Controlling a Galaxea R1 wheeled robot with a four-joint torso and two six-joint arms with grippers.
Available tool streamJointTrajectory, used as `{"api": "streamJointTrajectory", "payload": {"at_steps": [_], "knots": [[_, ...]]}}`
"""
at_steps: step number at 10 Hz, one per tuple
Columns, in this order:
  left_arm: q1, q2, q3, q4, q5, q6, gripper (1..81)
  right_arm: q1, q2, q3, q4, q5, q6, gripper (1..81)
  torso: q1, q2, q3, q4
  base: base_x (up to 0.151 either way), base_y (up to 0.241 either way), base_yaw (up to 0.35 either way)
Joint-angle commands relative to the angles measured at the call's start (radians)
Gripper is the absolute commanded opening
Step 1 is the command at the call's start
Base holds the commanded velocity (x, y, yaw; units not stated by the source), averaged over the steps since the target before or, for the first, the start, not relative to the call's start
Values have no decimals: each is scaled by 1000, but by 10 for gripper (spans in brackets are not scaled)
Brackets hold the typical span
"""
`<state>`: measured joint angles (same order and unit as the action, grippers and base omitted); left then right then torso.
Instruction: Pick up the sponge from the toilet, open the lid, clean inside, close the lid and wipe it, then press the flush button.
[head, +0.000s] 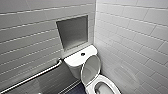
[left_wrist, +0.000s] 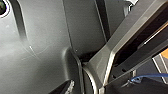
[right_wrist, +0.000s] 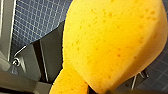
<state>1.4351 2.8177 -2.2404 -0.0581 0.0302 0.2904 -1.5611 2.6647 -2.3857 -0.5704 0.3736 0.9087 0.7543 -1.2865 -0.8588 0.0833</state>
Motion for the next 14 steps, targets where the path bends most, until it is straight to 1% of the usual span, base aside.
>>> {"api": "streamJointTrajectory", "payload": {"at_steps": [1,3,5,6,7,8,9,10,11,12,13,14], "knots": [[-2,29,-39,-23,86,4,811,-23,22,-73,-48,-50,-4,10,-62,97,-3,0,0,0,0],[-3,65,-93,-29,88,4,811,-26,65,-145,-58,-51,-4,10,-103,157,20,0,0,0,0],[-5,92,-146,-37,88,4,811,-28,121,-237,-97,-59,-4,10,-146,224,26,0,0,0,0],[-5,115,-187,-37,88,4,811,-28,155,-284,-126,-64,-4,10,-173,264,55,0,0,0,0],[-6,135,-223,-37,88,4,811,-28,172,-311,-129,-62,-4,10,-196,299,119,0,0,0,0],[-6,149,-248,-37,88,4,811,-28,175,-314,-131,-62,-4,10,-212,327,133,0,0,0,0],[-5,154,-254,-35,88,4,811,-28,175,-314,-132,-64,-2,10,-228,351,97,0,0,0,0],[-6,152,-254,-37,88,4,811,-26,177,-318,-131,-73,6,10,-183,282,85,0,0,0,0],[-5,151,-254,-39,88,3,811,-21,180,-317,-120,-132,12,10,-188,290,109,0,0,0,0],[-6,149,-258,-55,83,1,811,-18,189,-318,-114,-199,13,10,-194,298,115,0,0,0,0],[-14,145,-269,-101,77,-1,811,-18,203,-317,-114,-278,13,10,-196,301,122,0,0,0,0],[-35,132,-263,-118,89,-1,811,-26,208,-314,-115,-311,15,10,-196,301,121,0,0,0,0]]}}
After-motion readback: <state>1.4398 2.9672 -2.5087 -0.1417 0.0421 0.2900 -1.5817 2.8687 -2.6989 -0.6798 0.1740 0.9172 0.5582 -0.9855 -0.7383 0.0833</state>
